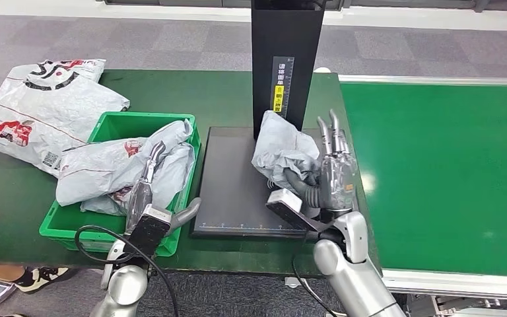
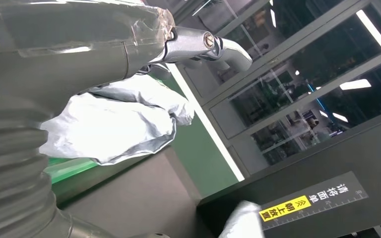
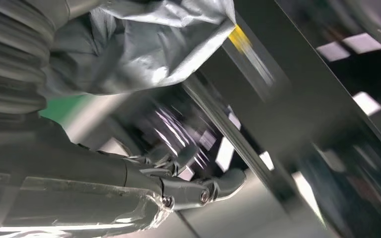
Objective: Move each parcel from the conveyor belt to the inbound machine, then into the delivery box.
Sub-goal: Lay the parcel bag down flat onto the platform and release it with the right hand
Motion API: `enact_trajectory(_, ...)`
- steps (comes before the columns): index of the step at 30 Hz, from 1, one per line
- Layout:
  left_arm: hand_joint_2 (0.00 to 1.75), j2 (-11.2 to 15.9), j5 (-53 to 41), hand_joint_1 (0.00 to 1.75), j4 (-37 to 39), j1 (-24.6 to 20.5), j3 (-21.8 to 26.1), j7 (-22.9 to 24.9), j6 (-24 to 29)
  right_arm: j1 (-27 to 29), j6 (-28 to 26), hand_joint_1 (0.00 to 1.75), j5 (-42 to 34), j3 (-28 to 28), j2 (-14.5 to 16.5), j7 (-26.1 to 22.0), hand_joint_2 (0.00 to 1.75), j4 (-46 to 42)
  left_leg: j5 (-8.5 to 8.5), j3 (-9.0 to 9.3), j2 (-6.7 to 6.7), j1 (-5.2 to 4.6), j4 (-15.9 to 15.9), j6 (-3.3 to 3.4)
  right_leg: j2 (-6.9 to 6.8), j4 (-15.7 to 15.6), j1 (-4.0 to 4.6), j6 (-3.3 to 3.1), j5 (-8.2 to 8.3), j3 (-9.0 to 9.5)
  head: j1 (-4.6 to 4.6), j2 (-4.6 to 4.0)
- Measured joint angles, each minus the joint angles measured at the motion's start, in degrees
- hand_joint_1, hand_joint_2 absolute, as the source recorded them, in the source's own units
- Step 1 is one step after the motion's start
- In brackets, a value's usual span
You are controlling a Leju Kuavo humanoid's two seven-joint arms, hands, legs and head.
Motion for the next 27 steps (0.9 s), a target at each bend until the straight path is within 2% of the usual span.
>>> enact_trajectory(6, 1.75, 0.0, 0.01, 0.0, 0.63, -0.98, -0.22, -0.07, -0.02, 6.08, -0.54, 0.0, -7.27, -8.37, 1.17, -16.21, 1.75, -13.6, -0.01, 0.01, 0.0, 0.0, 0.0, 0.0, -0.01, -0.01, 0.0, 0.0, 0.0, 0.01, 0.0, 0.0)
enact_trajectory(9, 1.75, 0.0, 0.01, 0.0, 0.68, -1.0, -0.28, -0.18, -0.02, 8.82, -0.55, 0.0, -9.59, -12.21, 2.36, -19.46, 1.75, -18.18, -0.01, 0.01, 0.0, 0.0, 0.0, 0.0, 0.0, -0.01, 0.0, 0.0, 0.0, 0.02, 0.0, -0.01)
enact_trajectory(12, 1.75, 0.01, 0.01, 0.0, 0.66, -0.92, -0.31, -0.29, -0.02, 10.65, -0.52, 0.0, -10.69, -13.91, 2.55, -18.07, 1.75, -20.84, -0.01, 0.01, 0.01, 0.0, 0.0, 0.0, 0.01, -0.01, 0.0, 0.0, 0.0, 0.02, 0.0, -0.01)
enact_trajectory(21, 1.75, 0.25, 0.01, 0.0, 0.04, 0.34, -0.32, -0.3, 0.31, 11.97, -0.22, 0.0, -10.74, -14.57, 1.01, -6.71, 1.75, -21.8, -0.01, 0.0, 0.01, 0.0, 0.0, 0.0, 0.01, -0.01, 0.0, 0.0, 0.0, 0.03, 0.0, -0.01)
enact_trajectory(24, 1.75, 0.36, 0.01, 0.0, -0.1, 0.49, -0.32, -0.31, 0.36, 12.2, -0.25, 0.0, -11.06, -14.58, 0.27, -6.44, 1.75, -21.59, -0.01, 0.01, 0.01, 0.0, 0.0, 0.0, 0.01, -0.01, 0.0, 0.0, 0.0, 0.04, -0.01, -0.01)
enact_trajectory(27, 1.75, 0.44, -0.07, 0.0, -0.32, 0.7, -0.32, -0.4, 0.36, 13.2, -0.43, 0.0, -12.26, -15.14, 0.23, -10.37, 1.75, -22.15, -0.01, 0.01, 0.01, 0.0, 0.0, 0.0, 0.01, -0.01, 0.0, 0.0, -0.01, 0.03, -0.01, -0.02)
